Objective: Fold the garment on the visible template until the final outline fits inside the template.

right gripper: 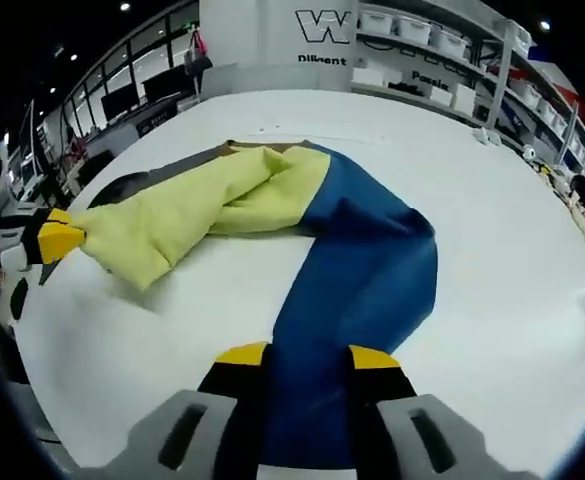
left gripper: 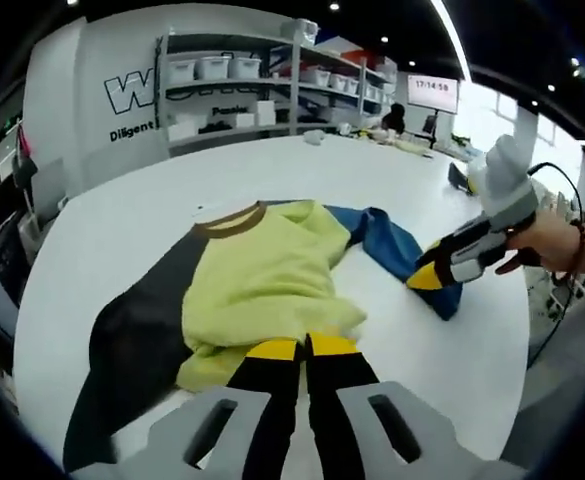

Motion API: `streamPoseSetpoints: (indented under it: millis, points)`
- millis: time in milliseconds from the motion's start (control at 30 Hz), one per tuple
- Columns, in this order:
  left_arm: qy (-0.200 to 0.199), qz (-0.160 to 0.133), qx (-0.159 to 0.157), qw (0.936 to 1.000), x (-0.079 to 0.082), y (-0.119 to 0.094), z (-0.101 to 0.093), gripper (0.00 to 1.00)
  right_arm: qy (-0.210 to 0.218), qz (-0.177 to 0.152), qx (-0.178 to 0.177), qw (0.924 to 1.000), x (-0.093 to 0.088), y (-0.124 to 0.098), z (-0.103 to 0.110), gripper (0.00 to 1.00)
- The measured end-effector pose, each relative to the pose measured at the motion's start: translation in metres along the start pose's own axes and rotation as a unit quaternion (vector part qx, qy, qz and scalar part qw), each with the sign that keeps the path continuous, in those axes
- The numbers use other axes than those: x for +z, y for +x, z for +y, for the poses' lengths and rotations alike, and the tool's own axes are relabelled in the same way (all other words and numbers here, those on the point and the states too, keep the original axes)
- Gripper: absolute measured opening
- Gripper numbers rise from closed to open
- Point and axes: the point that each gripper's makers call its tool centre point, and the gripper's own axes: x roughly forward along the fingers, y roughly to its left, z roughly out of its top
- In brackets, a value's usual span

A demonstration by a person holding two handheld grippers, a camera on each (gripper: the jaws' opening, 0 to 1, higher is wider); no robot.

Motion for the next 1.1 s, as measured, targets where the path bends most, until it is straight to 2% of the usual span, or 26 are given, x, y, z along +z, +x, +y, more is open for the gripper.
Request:
streamPoseSetpoints:
  millis: [100, 167, 233, 333, 467, 533, 600, 667, 700, 767, 867, 967, 1100]
  points:
    - [-0.009, -0.003, -0.007, 0.9999, 0.009, -0.005, -0.002, 0.01, -0.032, 0.006, -0.022, 0.9992, -0.002, 0.000, -0.007, 0.13]
    - [-0.010, -0.008, -0.004, 0.9999, 0.016, -0.008, 0.001, 0.01, -0.039, 0.008, -0.022, 0.9990, -0.002, 0.000, -0.009, 0.00]
    - [-0.021, -0.024, 0.004, 0.9995, 0.029, -0.012, 0.014, 0.01, -0.056, 0.009, -0.027, 0.9980, -0.002, 0.001, -0.016, 0.00]
    - [-0.040, -0.033, 0.010, 0.9986, 0.039, -0.013, 0.030, 0.01, -0.050, 0.011, -0.020, 0.9985, -0.002, 0.000, -0.021, 0.00]
    - [-0.062, -0.043, 0.021, 0.9969, 0.050, -0.011, 0.056, 0.01, -0.059, 0.022, -0.035, 0.9974, -0.003, -0.001, -0.044, 0.00]
    - [-0.079, -0.038, 0.027, 0.9958, 0.051, -0.007, 0.067, 0.01, -0.061, 0.024, -0.048, 0.9967, -0.003, -0.002, -0.056, 0.00]
    - [-0.096, -0.033, 0.043, 0.9940, 0.049, -0.004, 0.081, 0.01, -0.067, 0.028, -0.061, 0.9955, -0.003, -0.002, -0.070, 0.00]
    - [-0.092, -0.033, 0.060, 0.9934, 0.049, 0.001, 0.096, 0.01, -0.071, 0.031, -0.067, 0.9947, -0.002, -0.002, -0.079, 0.00]
    - [-0.108, -0.024, 0.071, 0.9913, 0.045, 0.004, 0.106, 0.01, -0.078, 0.034, -0.081, 0.9931, 0.000, -0.003, -0.091, 0.00]
    - [-0.102, -0.024, 0.078, 0.9914, 0.043, 0.007, 0.112, 0.01, -0.085, 0.034, -0.093, 0.9915, 0.003, -0.003, -0.105, 0.00]
    - [-0.095, -0.005, 0.116, 0.9887, 0.034, 0.012, 0.135, 0.01, -0.084, 0.035, -0.103, 0.9905, 0.005, -0.002, -0.121, 0.00]
    - [-0.084, 0.000, 0.130, 0.9880, 0.031, 0.015, 0.144, 0.01, -0.087, 0.040, -0.115, 0.9887, 0.006, -0.001, -0.136, 0.00]
    - [-0.091, 0.021, 0.156, 0.9834, 0.018, 0.022, 0.162, 0.01, -0.080, 0.046, -0.125, 0.9879, 0.006, 0.001, -0.153, 0.00]
